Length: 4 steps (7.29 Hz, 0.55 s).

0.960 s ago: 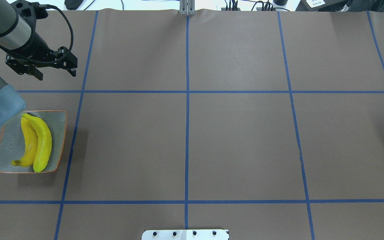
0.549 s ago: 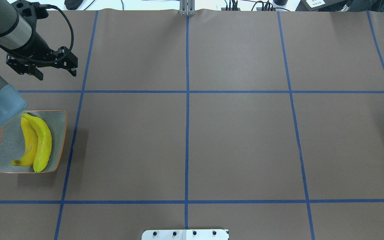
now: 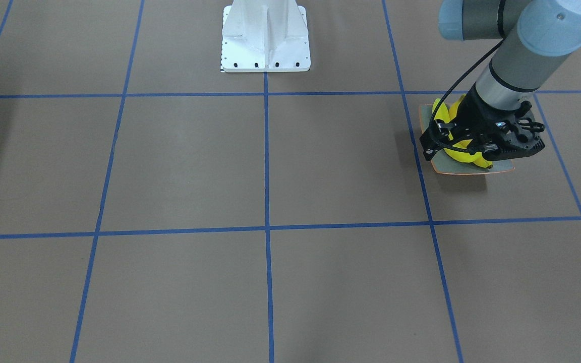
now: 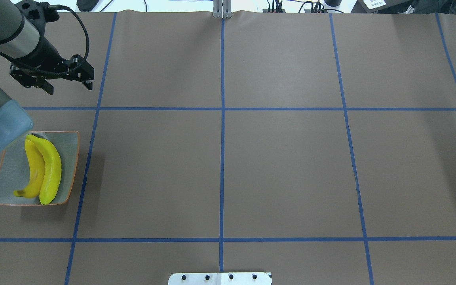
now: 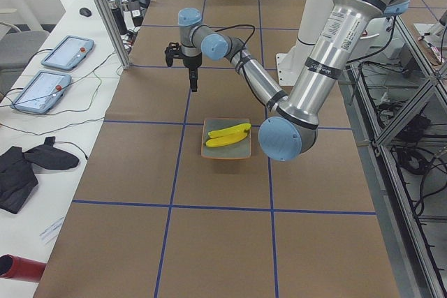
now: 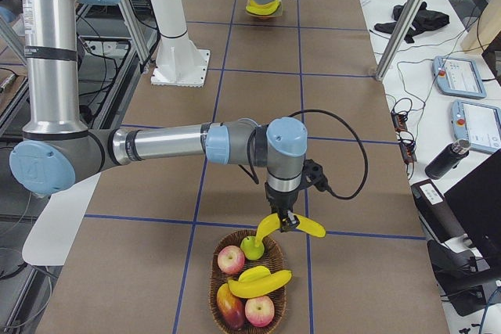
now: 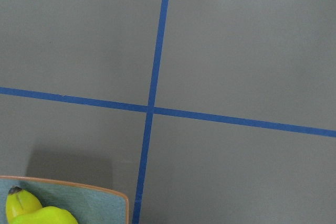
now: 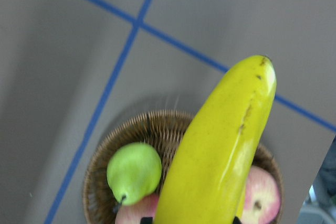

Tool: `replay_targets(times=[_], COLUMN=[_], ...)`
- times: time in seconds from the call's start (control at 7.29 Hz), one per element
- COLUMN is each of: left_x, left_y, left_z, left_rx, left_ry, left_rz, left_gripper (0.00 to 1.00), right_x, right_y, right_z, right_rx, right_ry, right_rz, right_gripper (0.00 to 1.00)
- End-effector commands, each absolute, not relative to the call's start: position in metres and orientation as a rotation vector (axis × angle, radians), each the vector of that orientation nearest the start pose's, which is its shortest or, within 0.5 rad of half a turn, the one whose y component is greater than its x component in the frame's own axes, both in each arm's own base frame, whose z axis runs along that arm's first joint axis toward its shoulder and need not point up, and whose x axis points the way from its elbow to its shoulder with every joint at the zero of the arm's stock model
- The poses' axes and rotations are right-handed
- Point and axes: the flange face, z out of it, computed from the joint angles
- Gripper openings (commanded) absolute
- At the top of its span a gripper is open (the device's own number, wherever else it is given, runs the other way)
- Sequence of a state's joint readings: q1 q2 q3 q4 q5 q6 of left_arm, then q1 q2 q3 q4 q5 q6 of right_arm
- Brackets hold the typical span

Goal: Transfer all bananas from basket to plate

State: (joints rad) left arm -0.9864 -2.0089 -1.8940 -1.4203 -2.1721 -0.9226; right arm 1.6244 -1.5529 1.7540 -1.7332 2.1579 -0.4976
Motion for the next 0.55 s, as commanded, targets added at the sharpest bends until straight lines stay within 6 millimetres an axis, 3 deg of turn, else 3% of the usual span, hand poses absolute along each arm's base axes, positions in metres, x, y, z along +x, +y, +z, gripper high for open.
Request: replay_targets(times=[0.0, 0.14, 0.41], left_x=[0.277, 0.287, 0.296], left_y=[-0.559, -0.576, -0.611], left_z=[0.293, 0.308, 0.348], left_rx=[0.104, 0.167, 0.369], left_ry=[0.894, 0.952, 0.994], left_rz=[-0.13, -0.142, -0.205], left_gripper=[1.0, 1.0, 1.0], right_x=[0.01, -0.06, -0.16], right_y=[-0.571, -0.595, -0.603], right_z=[0.486, 0.434, 0.355], right_rx=[0.267, 0.265, 0.256], right_ry=[-0.587, -0.618, -0.678], right_rz=[-0.456, -0.396, -0.293], right_gripper=[0.0, 0.0, 0.0])
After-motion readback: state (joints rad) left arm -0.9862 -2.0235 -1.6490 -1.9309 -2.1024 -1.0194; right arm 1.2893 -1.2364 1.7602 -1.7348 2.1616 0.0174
